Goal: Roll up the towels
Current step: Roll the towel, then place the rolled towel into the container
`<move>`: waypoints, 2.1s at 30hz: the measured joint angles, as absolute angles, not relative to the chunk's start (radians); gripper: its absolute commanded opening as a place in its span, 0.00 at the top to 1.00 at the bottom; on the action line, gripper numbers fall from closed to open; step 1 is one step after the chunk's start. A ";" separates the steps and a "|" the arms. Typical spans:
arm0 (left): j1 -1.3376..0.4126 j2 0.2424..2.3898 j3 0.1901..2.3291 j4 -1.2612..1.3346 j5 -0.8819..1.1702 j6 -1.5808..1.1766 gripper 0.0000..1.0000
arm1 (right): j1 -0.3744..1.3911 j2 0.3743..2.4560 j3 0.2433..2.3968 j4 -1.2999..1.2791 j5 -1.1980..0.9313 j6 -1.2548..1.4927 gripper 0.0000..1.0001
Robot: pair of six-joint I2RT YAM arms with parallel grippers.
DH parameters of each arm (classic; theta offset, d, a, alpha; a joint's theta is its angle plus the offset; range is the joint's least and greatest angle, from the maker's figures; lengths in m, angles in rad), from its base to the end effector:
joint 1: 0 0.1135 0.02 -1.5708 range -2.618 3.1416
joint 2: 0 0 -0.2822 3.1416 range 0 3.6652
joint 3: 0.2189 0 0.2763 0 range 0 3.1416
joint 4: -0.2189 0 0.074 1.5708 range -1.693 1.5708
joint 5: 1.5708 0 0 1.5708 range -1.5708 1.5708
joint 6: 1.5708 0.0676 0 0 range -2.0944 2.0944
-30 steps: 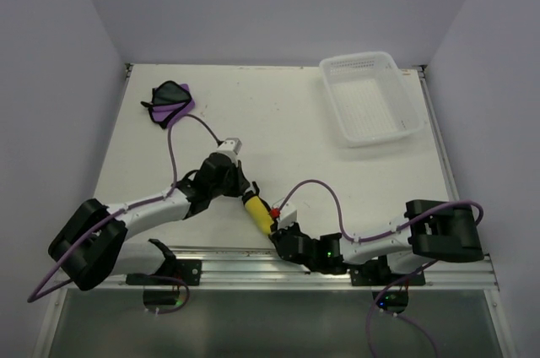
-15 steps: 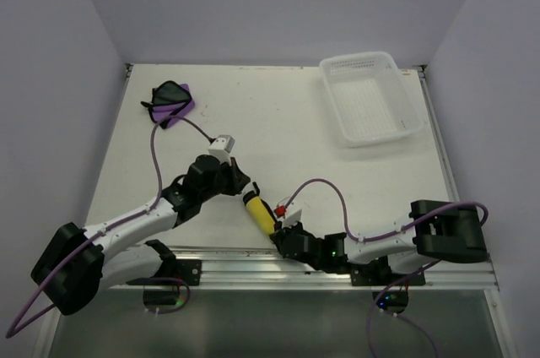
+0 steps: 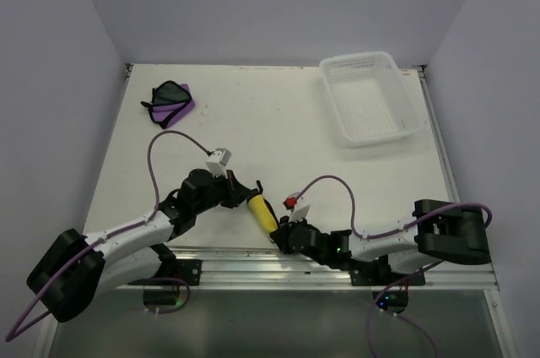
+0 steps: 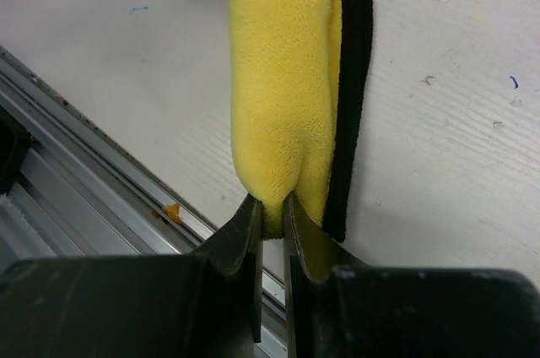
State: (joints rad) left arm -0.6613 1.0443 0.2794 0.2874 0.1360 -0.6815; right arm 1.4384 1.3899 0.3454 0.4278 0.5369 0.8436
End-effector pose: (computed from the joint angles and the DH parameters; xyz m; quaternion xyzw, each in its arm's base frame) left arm 0.1834 -0.1543 0.1492 0.0267 0.8526 -0.3681 0.3699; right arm 0.0692 0.2575 0.1116 -0.1345 0.8546 0.3043 0.3987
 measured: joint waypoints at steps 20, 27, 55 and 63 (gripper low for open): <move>-0.671 1.076 0.218 0.506 0.215 -0.723 1.00 | 1.373 1.338 0.303 0.428 0.465 0.937 1.00; -0.732 1.137 0.215 0.570 0.213 -0.733 1.00 | 1.368 1.348 0.303 0.442 0.458 0.943 1.00; -0.775 1.363 0.204 0.757 0.202 -0.767 1.00 | 1.348 1.293 0.307 0.363 0.430 0.955 0.70; -0.775 1.367 0.204 0.762 0.202 -0.767 1.00 | 1.348 1.273 0.337 0.282 0.427 0.941 0.61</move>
